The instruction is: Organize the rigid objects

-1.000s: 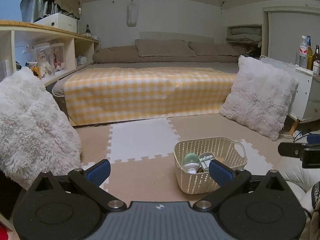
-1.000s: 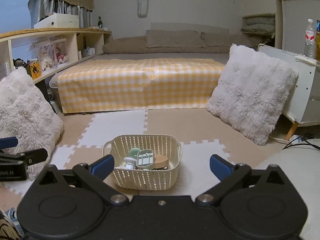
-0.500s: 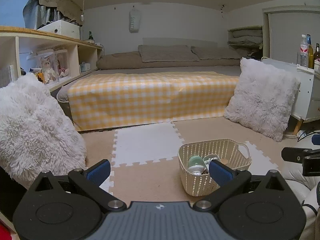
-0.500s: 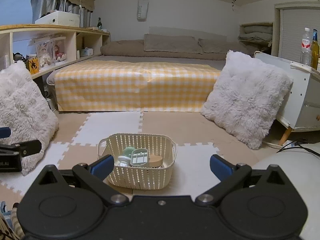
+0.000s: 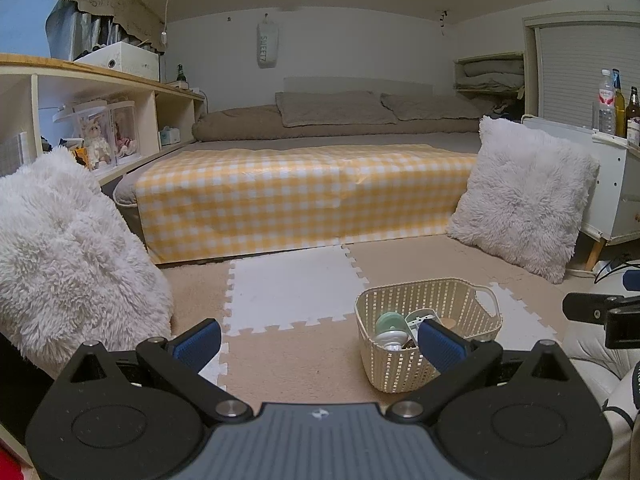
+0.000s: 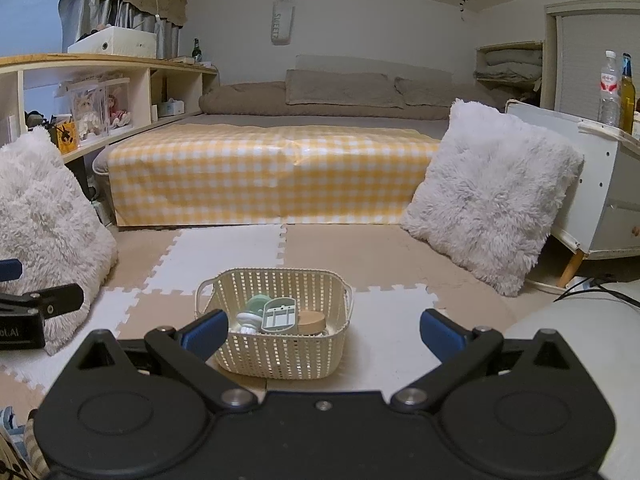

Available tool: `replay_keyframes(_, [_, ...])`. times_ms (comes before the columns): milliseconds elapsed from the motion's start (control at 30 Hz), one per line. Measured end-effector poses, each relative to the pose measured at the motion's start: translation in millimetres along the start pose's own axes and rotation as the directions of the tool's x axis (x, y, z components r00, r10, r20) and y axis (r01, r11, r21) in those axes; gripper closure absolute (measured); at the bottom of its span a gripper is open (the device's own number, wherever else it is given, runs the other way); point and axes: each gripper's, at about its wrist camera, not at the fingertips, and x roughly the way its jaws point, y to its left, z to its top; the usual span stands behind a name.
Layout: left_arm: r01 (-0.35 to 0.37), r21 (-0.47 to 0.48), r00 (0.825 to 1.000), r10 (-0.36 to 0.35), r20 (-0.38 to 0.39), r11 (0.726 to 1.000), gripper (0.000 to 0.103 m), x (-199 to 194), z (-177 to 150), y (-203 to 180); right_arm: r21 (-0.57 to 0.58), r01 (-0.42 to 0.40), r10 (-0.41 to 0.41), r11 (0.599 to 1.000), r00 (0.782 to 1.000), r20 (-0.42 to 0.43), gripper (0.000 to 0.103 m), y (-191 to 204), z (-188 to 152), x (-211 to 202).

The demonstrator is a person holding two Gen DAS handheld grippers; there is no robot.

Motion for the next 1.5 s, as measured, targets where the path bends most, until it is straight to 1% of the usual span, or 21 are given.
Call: replay_keyframes(1500, [-0.011, -0.009, 1.000, 0.011, -0.002, 1.000, 0.000, -1.3, -0.8, -0.2, -0.002, -0.003, 0.003, 1.000, 1.000, -0.003, 0.000, 1.8, -0.2, -0.3])
